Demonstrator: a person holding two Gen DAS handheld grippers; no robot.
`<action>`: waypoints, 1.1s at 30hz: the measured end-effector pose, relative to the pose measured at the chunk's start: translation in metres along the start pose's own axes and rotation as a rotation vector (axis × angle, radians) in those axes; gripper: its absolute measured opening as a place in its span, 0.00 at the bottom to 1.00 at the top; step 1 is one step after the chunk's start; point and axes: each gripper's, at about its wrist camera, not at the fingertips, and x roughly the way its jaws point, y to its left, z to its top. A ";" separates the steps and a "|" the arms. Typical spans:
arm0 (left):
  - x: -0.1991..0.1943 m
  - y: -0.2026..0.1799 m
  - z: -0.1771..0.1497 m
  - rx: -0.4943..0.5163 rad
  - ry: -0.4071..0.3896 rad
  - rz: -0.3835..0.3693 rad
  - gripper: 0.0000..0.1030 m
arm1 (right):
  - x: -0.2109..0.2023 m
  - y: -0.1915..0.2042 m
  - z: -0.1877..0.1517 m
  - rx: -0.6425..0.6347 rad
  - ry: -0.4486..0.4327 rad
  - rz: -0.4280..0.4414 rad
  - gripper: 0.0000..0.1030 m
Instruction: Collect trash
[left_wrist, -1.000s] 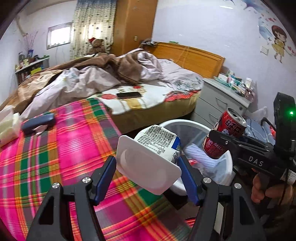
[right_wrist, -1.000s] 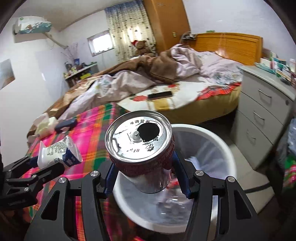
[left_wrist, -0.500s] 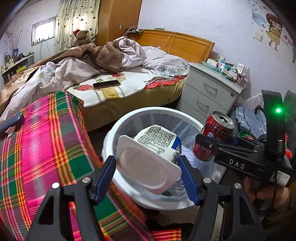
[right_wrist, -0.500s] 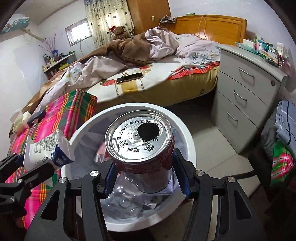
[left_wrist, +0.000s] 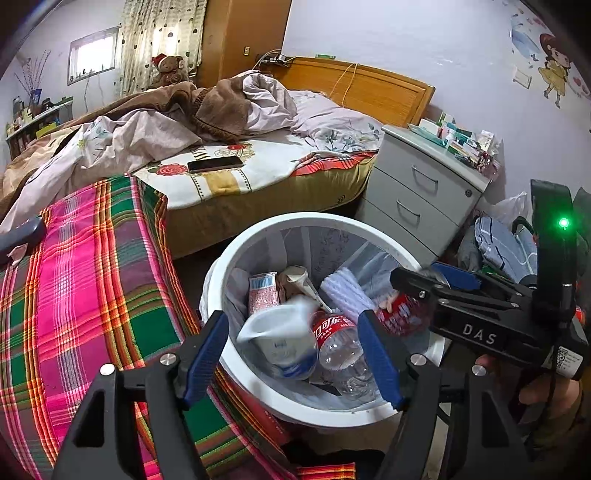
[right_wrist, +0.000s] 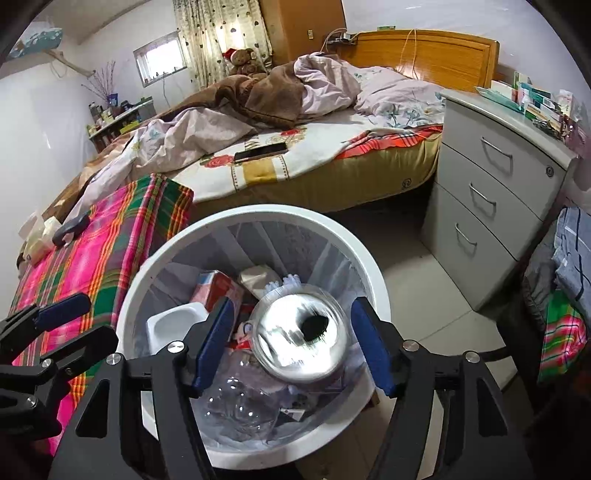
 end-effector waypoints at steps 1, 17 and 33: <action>-0.002 0.000 0.000 0.001 -0.004 0.004 0.72 | -0.001 0.000 0.001 0.001 -0.006 -0.003 0.66; -0.042 -0.001 -0.017 0.001 -0.065 0.065 0.73 | -0.042 0.018 -0.017 0.015 -0.108 0.034 0.66; -0.094 -0.001 -0.064 -0.032 -0.150 0.137 0.73 | -0.085 0.048 -0.061 -0.007 -0.189 0.022 0.66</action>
